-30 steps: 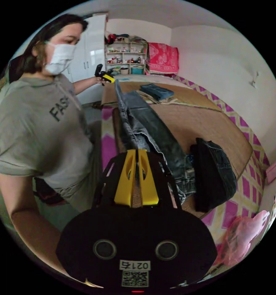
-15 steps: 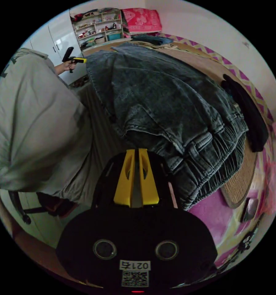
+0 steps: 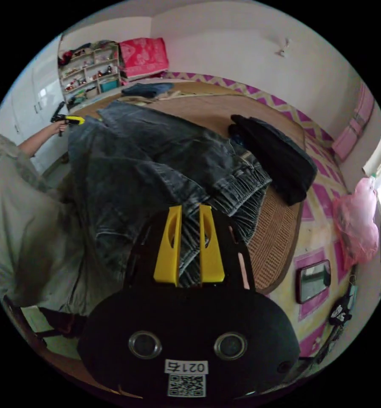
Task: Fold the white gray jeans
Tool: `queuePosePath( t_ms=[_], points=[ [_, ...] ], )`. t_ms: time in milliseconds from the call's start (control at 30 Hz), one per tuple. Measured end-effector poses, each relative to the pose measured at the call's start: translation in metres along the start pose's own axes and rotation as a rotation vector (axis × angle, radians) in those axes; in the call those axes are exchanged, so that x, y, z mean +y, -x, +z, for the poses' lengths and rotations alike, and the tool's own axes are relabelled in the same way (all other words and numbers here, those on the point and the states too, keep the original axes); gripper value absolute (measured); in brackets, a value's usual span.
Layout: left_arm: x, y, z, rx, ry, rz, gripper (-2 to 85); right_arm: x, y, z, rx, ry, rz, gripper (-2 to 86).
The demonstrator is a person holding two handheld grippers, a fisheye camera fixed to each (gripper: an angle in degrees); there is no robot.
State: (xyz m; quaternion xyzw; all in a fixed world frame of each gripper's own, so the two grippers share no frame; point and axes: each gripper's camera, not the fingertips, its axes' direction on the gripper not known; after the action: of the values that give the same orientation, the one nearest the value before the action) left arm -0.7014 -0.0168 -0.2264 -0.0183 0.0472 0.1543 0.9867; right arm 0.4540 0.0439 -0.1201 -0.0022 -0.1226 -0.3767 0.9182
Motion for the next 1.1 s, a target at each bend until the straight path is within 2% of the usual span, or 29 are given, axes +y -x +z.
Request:
queuePosePath(
  t_ms=[167, 300, 433, 600, 667, 767, 867, 933, 1100],
  points=[
    [0.0, 0.021, 0.001, 0.034, 0.012, -0.05, 7.1, 0.018, -0.011, -0.001, -0.092, -0.059, 0.037, 7.8],
    [0.001, 0.022, 0.001, 0.021, 0.012, -0.064, 6.0, 0.02, -0.005, -0.015, -0.105, -0.022, 0.024, 7.2],
    [0.004, 0.012, -0.011, 0.059, -0.062, -0.024, 5.1, 0.021, -0.024, -0.051, -0.079, -0.135, 0.133, 6.0],
    [-0.008, -0.01, -0.023, 0.082, -0.114, 0.046, 5.7, 0.007, -0.059, -0.037, 0.045, -0.029, 0.29, 9.2],
    [-0.014, -0.017, -0.024, 0.05, -0.109, 0.029, 3.3, 0.003, -0.071, -0.03, 0.016, -0.029, 0.335, 8.6],
    [-0.022, -0.025, -0.022, 0.092, -0.064, 0.028, 0.2, -0.006, -0.077, -0.022, -0.029, -0.032, 0.354, 8.0],
    [-0.014, -0.042, -0.022, 0.135, -0.051, 0.085, 1.1, -0.015, -0.04, -0.024, -0.032, -0.02, 0.221, 6.9],
    [0.009, -0.054, -0.029, 0.151, -0.097, 0.105, 2.0, -0.007, 0.007, -0.033, 0.09, -0.017, 0.139, 5.0],
    [0.073, -0.037, -0.048, 0.222, -0.198, -0.104, -0.4, 0.046, 0.07, -0.056, 0.154, -0.08, 0.19, 0.0]
  ],
)
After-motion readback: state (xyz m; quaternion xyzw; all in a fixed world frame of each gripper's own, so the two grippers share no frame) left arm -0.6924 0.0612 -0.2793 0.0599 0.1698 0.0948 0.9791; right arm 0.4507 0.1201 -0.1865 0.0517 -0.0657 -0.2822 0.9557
